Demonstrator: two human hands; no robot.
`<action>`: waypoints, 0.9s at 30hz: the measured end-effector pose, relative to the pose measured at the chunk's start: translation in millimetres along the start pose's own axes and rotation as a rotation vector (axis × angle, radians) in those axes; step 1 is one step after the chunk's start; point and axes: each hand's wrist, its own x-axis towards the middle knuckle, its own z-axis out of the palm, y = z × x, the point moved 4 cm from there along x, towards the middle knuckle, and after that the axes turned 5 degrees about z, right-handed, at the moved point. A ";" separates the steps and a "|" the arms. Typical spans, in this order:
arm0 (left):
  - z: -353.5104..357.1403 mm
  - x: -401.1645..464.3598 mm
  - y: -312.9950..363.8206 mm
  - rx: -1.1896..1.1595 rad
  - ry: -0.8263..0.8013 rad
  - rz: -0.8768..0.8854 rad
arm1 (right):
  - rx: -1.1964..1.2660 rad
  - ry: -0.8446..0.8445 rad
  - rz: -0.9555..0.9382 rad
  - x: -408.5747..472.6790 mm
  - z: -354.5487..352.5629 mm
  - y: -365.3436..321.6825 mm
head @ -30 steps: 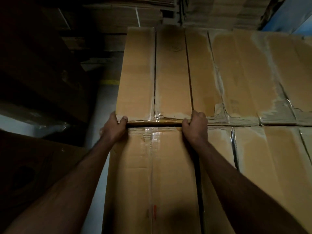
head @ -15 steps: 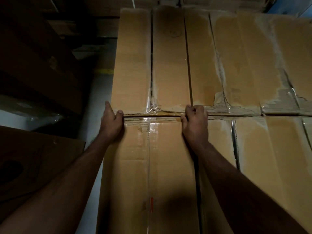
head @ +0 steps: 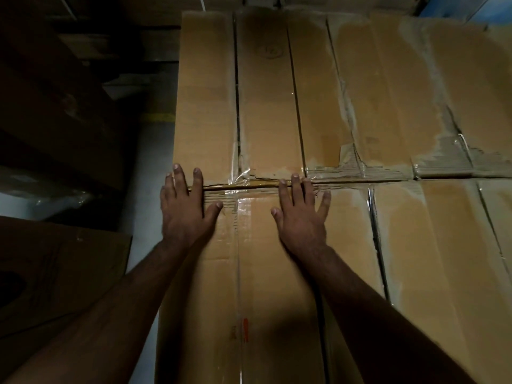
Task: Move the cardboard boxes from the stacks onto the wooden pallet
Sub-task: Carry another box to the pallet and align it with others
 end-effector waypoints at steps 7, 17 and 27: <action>9.3 1.5 4.6 0.052 0.007 -0.010 | -0.039 -0.066 0.006 1.9 6.9 0.1; 8.5 -74.7 97.5 -0.177 -0.072 0.066 | 0.048 -0.129 -0.070 -84.0 -6.0 41.2; -14.5 -197.6 212.4 -0.228 -0.175 0.161 | 0.071 -0.145 -0.067 -188.5 -71.5 101.8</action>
